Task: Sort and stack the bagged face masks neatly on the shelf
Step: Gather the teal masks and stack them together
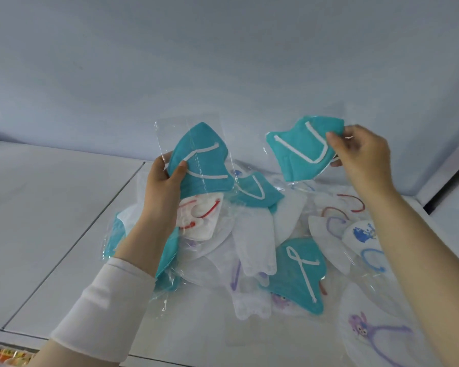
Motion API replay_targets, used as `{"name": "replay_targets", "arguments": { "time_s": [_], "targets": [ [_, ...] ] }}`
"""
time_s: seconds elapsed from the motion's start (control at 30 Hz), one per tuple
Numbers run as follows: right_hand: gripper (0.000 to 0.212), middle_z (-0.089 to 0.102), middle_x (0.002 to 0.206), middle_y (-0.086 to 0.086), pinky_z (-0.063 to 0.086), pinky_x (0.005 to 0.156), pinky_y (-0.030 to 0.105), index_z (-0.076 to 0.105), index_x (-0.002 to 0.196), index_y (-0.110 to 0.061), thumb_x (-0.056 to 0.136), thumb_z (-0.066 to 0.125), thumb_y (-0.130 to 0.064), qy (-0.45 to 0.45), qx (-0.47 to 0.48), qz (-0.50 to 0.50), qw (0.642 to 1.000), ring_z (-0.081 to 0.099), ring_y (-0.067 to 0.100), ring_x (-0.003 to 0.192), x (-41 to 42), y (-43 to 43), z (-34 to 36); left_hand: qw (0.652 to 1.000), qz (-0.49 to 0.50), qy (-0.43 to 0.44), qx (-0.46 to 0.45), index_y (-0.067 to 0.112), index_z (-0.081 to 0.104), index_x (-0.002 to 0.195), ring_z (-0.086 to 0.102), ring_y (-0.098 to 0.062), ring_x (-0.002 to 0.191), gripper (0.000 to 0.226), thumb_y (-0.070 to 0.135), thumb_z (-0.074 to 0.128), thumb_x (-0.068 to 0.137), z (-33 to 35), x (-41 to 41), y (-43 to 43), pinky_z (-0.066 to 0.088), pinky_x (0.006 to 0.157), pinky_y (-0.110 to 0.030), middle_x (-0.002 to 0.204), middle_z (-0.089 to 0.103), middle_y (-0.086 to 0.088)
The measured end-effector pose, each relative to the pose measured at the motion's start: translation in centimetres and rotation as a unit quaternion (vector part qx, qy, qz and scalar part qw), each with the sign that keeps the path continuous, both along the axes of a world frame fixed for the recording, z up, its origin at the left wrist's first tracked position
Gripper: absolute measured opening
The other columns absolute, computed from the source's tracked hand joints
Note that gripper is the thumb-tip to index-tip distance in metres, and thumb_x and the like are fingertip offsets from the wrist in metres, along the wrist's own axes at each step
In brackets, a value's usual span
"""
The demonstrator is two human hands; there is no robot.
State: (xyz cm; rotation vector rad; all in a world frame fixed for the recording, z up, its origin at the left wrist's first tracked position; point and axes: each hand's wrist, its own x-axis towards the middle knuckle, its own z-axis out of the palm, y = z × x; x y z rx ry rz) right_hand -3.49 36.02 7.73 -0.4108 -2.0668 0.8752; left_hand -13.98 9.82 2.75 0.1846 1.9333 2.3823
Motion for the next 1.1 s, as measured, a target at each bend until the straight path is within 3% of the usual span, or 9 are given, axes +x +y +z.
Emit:
{"name": "replay_targets", "arguments": {
  "time_s": [0.17, 0.27, 0.43, 0.6, 0.7, 0.8, 0.87, 0.97, 1.1],
  "targets": [
    [0.006, 0.063, 0.075, -0.003, 0.052, 0.052, 0.016, 0.059, 0.089, -0.018, 0.088, 0.064, -0.022, -0.014, -0.230, 0.083, 0.970, 0.060, 0.000, 0.051, 1.4, -0.8, 1.5, 0.999, -0.036, -0.002, 0.005, 0.010, 0.052, 0.124, 0.064, -0.026, 0.104, 0.029, 0.017, 0.052, 0.096, 0.2, 1.2, 1.7, 0.051, 0.094, -0.042, 0.114, 0.065, -0.008],
    [0.009, 0.064, 0.065, -0.005, 0.046, 0.048, 0.016, 0.059, 0.081, -0.023, 0.085, 0.066, -0.020, -0.090, -0.196, 0.126, 0.968, 0.057, 0.002, 0.046, 1.6, -1.6, 1.2, 0.996, -0.085, 0.007, 0.024, 0.006, 0.052, 0.122, 0.065, -0.024, 0.095, 0.027, 0.011, 0.051, 0.096, 0.5, 2.1, 2.6, 0.055, 0.083, -0.034, 0.107, 0.066, -0.008],
    [0.009, 0.063, 0.073, -0.002, 0.044, 0.044, 0.016, 0.060, 0.084, -0.019, 0.083, 0.069, -0.021, -0.146, -0.131, 0.100, 0.975, 0.057, 0.002, 0.045, 1.9, -2.1, 1.4, 0.992, -0.112, 0.046, 0.043, 0.015, 0.052, 0.114, 0.066, -0.012, 0.084, 0.018, 0.011, 0.050, 0.096, 1.0, 3.5, 3.1, 0.056, 0.068, -0.021, 0.102, 0.065, -0.001],
    [0.040, 0.058, 0.080, 0.001, 0.046, 0.041, 0.014, 0.050, 0.111, -0.020, 0.080, 0.071, -0.006, -0.214, -0.179, 0.109, 0.954, 0.055, 0.014, 0.056, 2.8, -2.7, 2.9, 0.978, -0.011, 0.206, -0.034, 0.031, 0.046, 0.102, 0.059, 0.004, 0.082, 0.021, 0.011, 0.048, 0.097, 0.8, 4.1, 3.1, 0.049, 0.071, -0.012, 0.098, 0.060, 0.012],
    [0.030, 0.058, 0.082, 0.008, 0.052, 0.045, 0.018, 0.053, 0.115, -0.016, 0.088, 0.060, -0.005, -0.208, -0.240, 0.140, 0.938, 0.058, 0.016, 0.055, 2.0, -4.0, 3.7, 0.948, -0.053, 0.296, -0.103, 0.035, 0.045, 0.100, 0.057, 0.004, 0.087, 0.025, 0.011, 0.050, 0.096, 0.4, 4.8, 3.6, 0.047, 0.080, -0.015, 0.100, 0.058, 0.017],
    [0.015, 0.063, 0.079, 0.013, 0.053, 0.047, 0.020, 0.059, 0.102, -0.001, 0.095, 0.051, -0.012, -0.160, -0.363, 0.192, 0.898, 0.065, 0.015, 0.049, 1.4, -5.0, 4.6, 0.930, -0.100, 0.319, -0.155, 0.032, 0.044, 0.101, 0.055, 0.005, 0.083, 0.023, 0.011, 0.051, 0.096, 0.0, 5.3, 4.0, 0.044, 0.078, -0.013, 0.096, 0.056, 0.020],
    [0.024, 0.069, 0.077, 0.015, 0.055, 0.053, 0.021, 0.058, 0.100, 0.003, 0.095, 0.050, -0.019, -0.155, -0.425, 0.247, 0.857, 0.070, 0.019, 0.061, 1.7, -5.1, 5.0, 0.935, -0.115, 0.304, -0.143, 0.035, 0.044, 0.099, 0.056, 0.006, 0.083, 0.025, 0.011, 0.051, 0.096, 0.1, 5.3, 3.9, 0.046, 0.079, -0.013, 0.095, 0.057, 0.021],
    [0.033, 0.073, 0.084, 0.009, 0.055, 0.063, 0.018, 0.059, 0.101, 0.003, 0.080, 0.055, -0.022, -0.177, -0.409, 0.331, 0.832, 0.072, 0.017, 0.077, 2.4, -4.8, 5.1, 0.955, -0.138, 0.249, -0.076, 0.031, 0.048, 0.100, 0.062, -0.007, 0.093, 0.024, 0.008, 0.050, 0.096, 0.6, 5.0, 3.6, 0.052, 0.086, -0.024, 0.104, 0.063, 0.006],
    [0.084, 0.068, 0.105, 0.008, 0.054, 0.069, 0.016, 0.046, 0.127, 0.005, 0.054, 0.078, -0.020, -0.178, -0.382, 0.364, 0.830, 0.070, 0.016, 0.089, 2.5, -3.9, 4.2, 0.972, -0.159, 0.175, 0.003, 0.022, 0.050, 0.103, 0.066, -0.007, 0.086, 0.017, 0.007, 0.048, 0.096, 1.2, 4.8, 3.4, 0.056, 0.078, -0.023, 0.100, 0.066, -0.001]
  ]
}}
